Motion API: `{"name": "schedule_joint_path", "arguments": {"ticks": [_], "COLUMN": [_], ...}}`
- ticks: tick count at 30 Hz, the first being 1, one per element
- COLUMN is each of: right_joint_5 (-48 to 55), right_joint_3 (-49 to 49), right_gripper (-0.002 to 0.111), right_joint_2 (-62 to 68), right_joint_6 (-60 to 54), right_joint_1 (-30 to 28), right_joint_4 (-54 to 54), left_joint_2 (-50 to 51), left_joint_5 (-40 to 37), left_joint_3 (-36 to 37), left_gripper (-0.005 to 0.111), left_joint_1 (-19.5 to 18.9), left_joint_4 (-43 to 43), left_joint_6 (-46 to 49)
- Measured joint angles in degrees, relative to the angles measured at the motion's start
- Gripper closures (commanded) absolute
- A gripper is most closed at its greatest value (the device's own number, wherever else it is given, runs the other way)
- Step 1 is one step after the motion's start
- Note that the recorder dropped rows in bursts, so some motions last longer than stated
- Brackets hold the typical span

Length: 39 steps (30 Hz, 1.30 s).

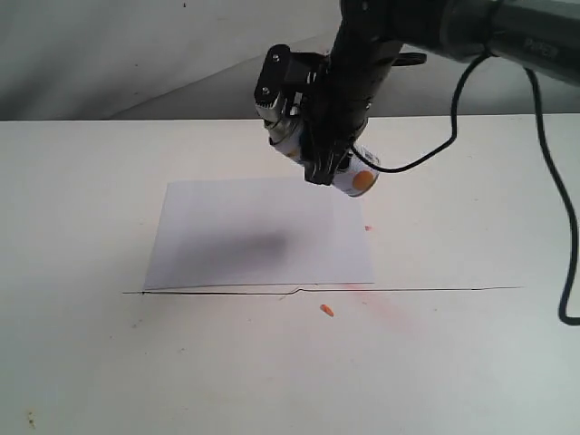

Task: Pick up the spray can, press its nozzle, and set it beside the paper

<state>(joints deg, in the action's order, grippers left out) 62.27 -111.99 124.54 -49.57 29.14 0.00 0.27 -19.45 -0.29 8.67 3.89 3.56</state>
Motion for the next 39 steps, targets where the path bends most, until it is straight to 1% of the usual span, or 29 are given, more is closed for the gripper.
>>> {"name": "schedule_joint_path", "arguments": {"ticks": [2,6,14,26,32,39], "right_joint_5": [2.3,5.1,7.5,7.7,7.7,7.7], "right_joint_3": [-2.8,-3.4,-3.5,-3.5,-3.5,-3.5], "right_gripper": [0.108,0.108,0.108,0.108,0.108,0.108], "right_joint_2": [2.7,6.7,6.8,6.8,6.8,6.8], "right_joint_6": [1.4,1.7,1.7,1.6,1.6,0.7], "right_joint_1": [0.7,1.5,1.5,1.5,0.1,-0.3], "right_joint_4": [-1.7,-2.0,-2.3,-2.1,2.3,3.6], "left_joint_2": [0.0,0.0,0.0,0.0,0.0,0.0], "left_joint_5": [0.0,0.0,0.0,0.0,0.0,0.0], "left_joint_3": [0.0,0.0,0.0,0.0,0.0,0.0], "left_gripper": [0.107,0.107,0.107,0.107,0.107,0.107], "left_joint_1": [0.0,0.0,0.0,0.0,0.0,0.0], "left_joint_4": [0.0,0.0,0.0,0.0,0.0,0.0], "left_joint_6": [0.0,0.0,0.0,0.0,0.0,0.0]}}
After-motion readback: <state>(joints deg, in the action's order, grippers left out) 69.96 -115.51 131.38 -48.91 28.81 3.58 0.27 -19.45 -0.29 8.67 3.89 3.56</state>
